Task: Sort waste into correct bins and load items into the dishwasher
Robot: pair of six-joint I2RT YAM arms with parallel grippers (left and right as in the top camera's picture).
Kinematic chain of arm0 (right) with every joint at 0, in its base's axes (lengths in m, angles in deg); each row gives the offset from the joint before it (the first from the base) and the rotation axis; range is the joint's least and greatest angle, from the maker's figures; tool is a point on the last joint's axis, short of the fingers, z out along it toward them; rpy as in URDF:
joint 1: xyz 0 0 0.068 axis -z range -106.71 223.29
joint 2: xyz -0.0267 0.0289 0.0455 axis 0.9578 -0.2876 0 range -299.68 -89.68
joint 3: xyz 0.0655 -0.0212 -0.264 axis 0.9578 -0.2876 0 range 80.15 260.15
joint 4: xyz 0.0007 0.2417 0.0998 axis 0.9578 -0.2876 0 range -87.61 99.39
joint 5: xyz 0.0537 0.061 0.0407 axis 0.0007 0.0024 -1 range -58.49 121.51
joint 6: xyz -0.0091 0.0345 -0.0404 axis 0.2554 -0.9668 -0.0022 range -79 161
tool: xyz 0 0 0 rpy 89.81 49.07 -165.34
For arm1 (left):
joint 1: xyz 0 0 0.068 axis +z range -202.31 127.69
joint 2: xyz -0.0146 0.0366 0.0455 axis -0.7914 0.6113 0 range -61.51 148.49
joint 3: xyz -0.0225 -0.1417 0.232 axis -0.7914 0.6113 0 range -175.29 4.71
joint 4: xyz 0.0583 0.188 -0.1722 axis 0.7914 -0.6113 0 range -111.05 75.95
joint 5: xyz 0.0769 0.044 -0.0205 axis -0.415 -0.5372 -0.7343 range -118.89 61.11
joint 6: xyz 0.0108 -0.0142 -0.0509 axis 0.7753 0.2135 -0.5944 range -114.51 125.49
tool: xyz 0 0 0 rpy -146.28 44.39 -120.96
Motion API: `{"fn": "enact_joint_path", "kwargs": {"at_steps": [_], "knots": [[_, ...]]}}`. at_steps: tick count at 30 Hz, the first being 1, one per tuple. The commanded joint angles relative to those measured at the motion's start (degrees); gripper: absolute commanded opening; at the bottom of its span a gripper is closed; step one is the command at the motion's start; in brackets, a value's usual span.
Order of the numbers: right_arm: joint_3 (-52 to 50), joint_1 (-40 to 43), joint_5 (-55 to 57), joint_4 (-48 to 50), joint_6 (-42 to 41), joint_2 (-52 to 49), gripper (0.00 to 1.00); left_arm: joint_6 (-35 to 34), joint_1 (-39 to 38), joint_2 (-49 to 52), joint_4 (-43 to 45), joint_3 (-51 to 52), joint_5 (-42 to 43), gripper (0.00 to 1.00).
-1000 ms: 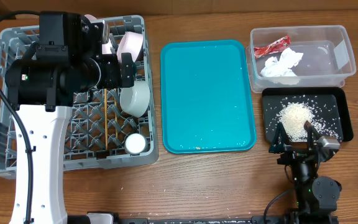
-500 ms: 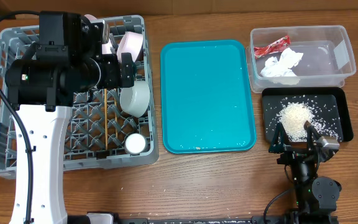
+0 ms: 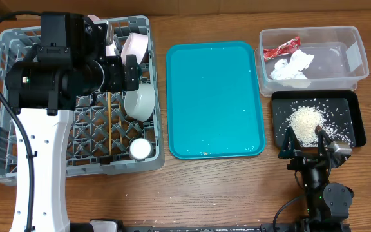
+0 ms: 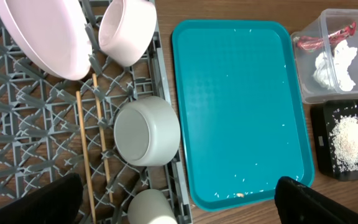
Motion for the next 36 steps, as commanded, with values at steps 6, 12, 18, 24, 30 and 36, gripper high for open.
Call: {"fn": "enact_joint_path", "kwargs": {"at_steps": [6, 12, 18, 24, 30, 36], "knots": [[-0.61, 0.09, 0.28, 0.46, 0.04, 0.57, 1.00, 0.98, 0.31, -1.64, 0.00, -0.13, -4.92, 1.00], [-0.61, 0.11, 0.28, 0.46, 0.04, 0.57, 1.00, 1.44, 0.31, -9.88, 12.37, 11.32, -7.63, 1.00], [-0.61, 0.11, 0.28, 0.46, 0.04, 0.57, 1.00, 4.37, 0.57, -27.76, 43.87, 42.86, -7.54, 1.00], [-0.61, 0.11, 0.28, 0.46, 0.04, 0.57, 1.00, 9.44, 0.81, -45.33, 63.14, 69.18, -7.19, 1.00], [-0.61, 0.11, 0.28, 0.46, 0.04, 0.57, 1.00, 10.10, 1.57, -62.82, 71.56, 88.56, -7.26, 1.00], [-0.61, 0.11, 0.28, 0.46, 0.04, 0.57, 1.00, 15.10, 1.60, -76.13, 72.26, 99.10, -7.41, 1.00]]}}
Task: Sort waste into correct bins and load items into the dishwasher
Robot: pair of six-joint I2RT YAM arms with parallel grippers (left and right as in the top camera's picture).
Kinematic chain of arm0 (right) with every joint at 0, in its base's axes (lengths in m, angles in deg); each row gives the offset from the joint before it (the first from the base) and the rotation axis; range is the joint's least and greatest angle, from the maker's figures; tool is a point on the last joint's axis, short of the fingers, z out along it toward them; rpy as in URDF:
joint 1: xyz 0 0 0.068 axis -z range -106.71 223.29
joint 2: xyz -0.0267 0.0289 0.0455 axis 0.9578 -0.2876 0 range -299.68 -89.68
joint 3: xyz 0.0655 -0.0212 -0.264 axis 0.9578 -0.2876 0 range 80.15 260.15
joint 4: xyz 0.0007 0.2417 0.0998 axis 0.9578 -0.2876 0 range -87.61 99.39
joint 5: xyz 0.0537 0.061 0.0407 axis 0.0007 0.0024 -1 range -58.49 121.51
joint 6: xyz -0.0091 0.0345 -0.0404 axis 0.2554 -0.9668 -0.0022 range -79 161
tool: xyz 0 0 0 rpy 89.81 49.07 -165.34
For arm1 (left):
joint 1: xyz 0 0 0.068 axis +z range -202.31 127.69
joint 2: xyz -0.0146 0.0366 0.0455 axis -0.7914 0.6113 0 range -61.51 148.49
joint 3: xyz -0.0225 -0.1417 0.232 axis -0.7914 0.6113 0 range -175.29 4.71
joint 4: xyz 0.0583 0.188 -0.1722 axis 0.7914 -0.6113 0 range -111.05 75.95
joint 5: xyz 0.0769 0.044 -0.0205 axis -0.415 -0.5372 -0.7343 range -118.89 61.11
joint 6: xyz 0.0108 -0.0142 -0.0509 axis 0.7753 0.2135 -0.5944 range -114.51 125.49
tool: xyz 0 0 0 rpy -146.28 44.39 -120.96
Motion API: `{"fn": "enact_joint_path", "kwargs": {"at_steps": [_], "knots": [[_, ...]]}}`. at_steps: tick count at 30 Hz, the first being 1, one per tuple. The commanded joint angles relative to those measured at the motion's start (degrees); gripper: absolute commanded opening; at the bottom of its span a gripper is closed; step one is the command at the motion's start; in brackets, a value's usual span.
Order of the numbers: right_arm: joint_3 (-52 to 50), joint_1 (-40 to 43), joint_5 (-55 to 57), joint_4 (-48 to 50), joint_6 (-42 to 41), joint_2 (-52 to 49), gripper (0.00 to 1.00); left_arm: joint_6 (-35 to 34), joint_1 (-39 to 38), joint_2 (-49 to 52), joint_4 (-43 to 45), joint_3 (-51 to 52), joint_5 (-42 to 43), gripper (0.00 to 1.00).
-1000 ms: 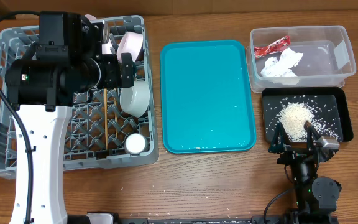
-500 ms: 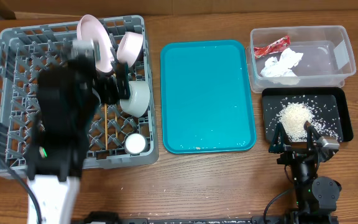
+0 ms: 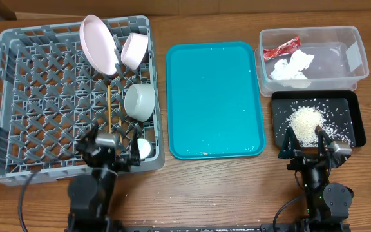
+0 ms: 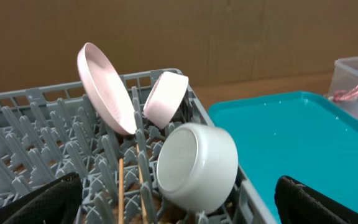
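Observation:
The grey dish rack (image 3: pixel 18 96) holds a pink plate (image 3: pixel 98 53) and a pink bowl (image 3: pixel 135 50) standing at its back. A white bowl (image 3: pixel 140 102) lies on its side, with wooden chopsticks (image 3: pixel 109 119) and a small white cup (image 3: pixel 143 148) nearby. My left gripper (image 3: pixel 111 147) sits low at the rack's front edge, open and empty. In the left wrist view, the white bowl (image 4: pixel 197 168), pink plate (image 4: pixel 104 87) and pink bowl (image 4: pixel 166 99) lie ahead of the left gripper (image 4: pixel 179 214). My right gripper (image 3: pixel 304 140) rests open at the front edge of the black tray (image 3: pixel 356 103) of rice.
A teal tray (image 3: pixel 214 100) with a few rice grains lies between the rack and the bins. A clear bin (image 3: pixel 346 61) at the back right holds a red wrapper (image 3: pixel 282 47) and crumpled white tissue (image 3: pixel 293 66). A heap of rice (image 3: pixel 306 121) lies on the black tray.
My left arm was raised over the back of the rack, looking down on the dishes. It is now drawn back low at the rack's front edge, still open. The right arm has not moved.

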Motion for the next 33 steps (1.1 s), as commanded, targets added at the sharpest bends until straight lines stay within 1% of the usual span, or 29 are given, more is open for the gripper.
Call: {"fn": "enact_joint_path", "kwargs": {"at_steps": [1, 5, 9, 14, 33], "knots": [[-0.61, 0.13, 0.31, 0.42, 0.02, 0.52, 1.00, 4.85, 0.37, -6.19, 0.79, 4.70, -0.42, 1.00], [-0.61, 0.13, 0.31, 0.42, 0.02, 0.52, 1.00, 8.28, 0.37, -10.75, 0.79, 8.79, -0.39, 1.00], [-0.61, 0.13, 0.31, 0.42, 0.02, 0.52, 1.00, 9.14, 0.37, -13.25, 0.72, 11.87, -0.42, 1.00], [-0.61, 0.13, 0.31, 0.42, 0.02, 0.52, 1.00, 8.85, 0.37, -15.39, 0.44, 12.15, -0.81, 1.00], [-0.61, 0.13, 0.31, 0.42, 0.02, 0.52, 1.00, 8.76, 0.37, -15.21, 0.39, 12.11, -0.85, 1.00]]}}
